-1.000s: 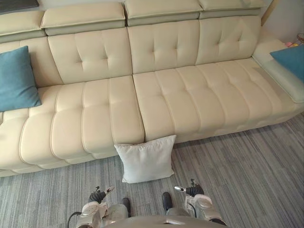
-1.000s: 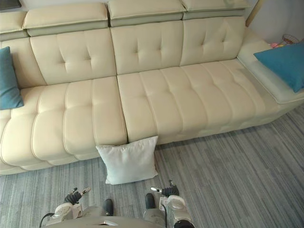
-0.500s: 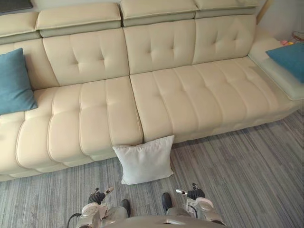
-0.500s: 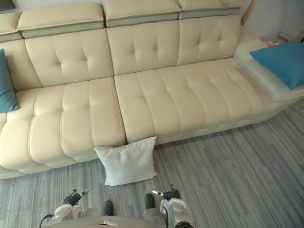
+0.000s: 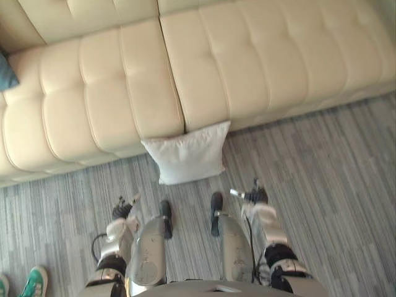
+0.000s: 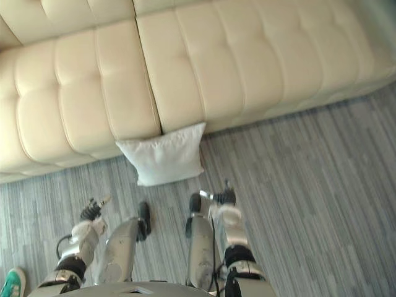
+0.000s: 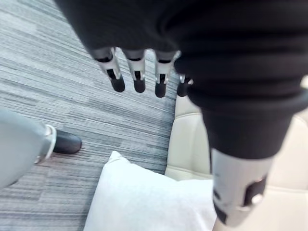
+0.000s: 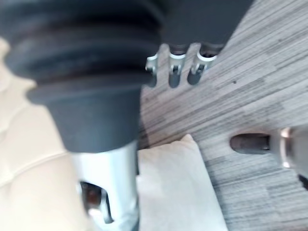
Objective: Pick up cushions and gather them together orderly.
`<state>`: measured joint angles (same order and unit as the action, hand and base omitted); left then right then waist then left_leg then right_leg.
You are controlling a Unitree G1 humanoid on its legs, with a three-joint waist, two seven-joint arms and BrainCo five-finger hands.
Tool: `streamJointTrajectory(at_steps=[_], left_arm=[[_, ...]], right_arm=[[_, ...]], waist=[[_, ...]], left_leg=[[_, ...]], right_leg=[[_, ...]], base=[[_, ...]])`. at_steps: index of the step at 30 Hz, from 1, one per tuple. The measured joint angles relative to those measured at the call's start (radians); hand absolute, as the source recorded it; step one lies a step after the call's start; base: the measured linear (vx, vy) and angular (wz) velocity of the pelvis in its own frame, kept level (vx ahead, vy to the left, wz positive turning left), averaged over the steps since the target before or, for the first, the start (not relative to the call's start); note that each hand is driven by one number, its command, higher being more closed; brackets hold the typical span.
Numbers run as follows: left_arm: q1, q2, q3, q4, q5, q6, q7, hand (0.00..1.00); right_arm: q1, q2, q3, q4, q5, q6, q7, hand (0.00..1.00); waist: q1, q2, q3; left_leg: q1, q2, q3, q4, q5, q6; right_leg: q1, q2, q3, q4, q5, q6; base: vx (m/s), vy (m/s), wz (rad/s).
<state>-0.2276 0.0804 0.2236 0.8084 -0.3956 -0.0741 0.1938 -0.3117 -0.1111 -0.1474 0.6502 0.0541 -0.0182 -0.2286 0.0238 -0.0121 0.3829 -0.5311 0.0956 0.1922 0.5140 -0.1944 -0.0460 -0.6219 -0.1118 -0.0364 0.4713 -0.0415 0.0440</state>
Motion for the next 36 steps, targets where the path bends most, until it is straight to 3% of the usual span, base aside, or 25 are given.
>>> streamJointTrajectory(at_steps=[12,20,27,35,36], left_arm=[[-0.269,0.104,0.055,-0.067,-0.075,-0.022,0.043,0.0],[-0.378,0.217,0.054,-0.174,-0.076,-0.035,0.084,0.0],[-0.482,0.261,0.001,-0.245,-0.083,-0.036,0.108,0.0],[-0.579,0.25,-0.155,-0.408,-0.016,-0.056,0.176,0.0],[-0.603,0.249,-0.173,-0.414,0.018,-0.056,0.19,1.0]], right_arm=[[-0.391,-0.215,-0.013,-0.063,0.016,-0.004,-0.087,0.0],[-0.541,-0.287,0.028,-0.083,0.076,-0.02,-0.124,0.0],[-0.686,-0.283,0.132,-0.092,0.078,-0.021,-0.136,0.0],[-0.775,-0.165,0.245,-0.279,0.062,-0.046,-0.194,0.0],[-0.779,-0.137,0.257,-0.283,0.059,-0.049,-0.199,1.0]], waist=[[-0.001,0.01,0.147],[0.002,0.011,0.149],[0.005,0.012,0.165],[0.003,0.015,0.169],[0.002,0.015,0.169]], left_leg=[[-0.485,0.05,-0.006,0.29,-0.037,0.0],[-0.766,0.078,-0.029,0.464,-0.054,0.007],[-0.932,0.102,-0.033,0.565,-0.058,0.006],[-1.013,0.109,-0.05,0.616,-0.062,0.007],[-1.019,0.11,-0.052,0.616,-0.061,0.007]], right_leg=[[-0.494,0.008,0.025,0.297,-0.046,-0.016],[-0.773,0.009,0.031,0.458,-0.064,-0.016],[-0.944,0.01,0.032,0.556,-0.066,-0.019],[-1.025,0.011,0.027,0.607,-0.072,-0.024],[-1.03,0.011,0.025,0.607,-0.072,-0.024]], base=[[-0.06,-0.032,0.02],[-0.08,-0.013,0.05],[-0.06,-0.003,0.03],[-0.05,0.008,0.02],[-0.04,0.004,0.0]])
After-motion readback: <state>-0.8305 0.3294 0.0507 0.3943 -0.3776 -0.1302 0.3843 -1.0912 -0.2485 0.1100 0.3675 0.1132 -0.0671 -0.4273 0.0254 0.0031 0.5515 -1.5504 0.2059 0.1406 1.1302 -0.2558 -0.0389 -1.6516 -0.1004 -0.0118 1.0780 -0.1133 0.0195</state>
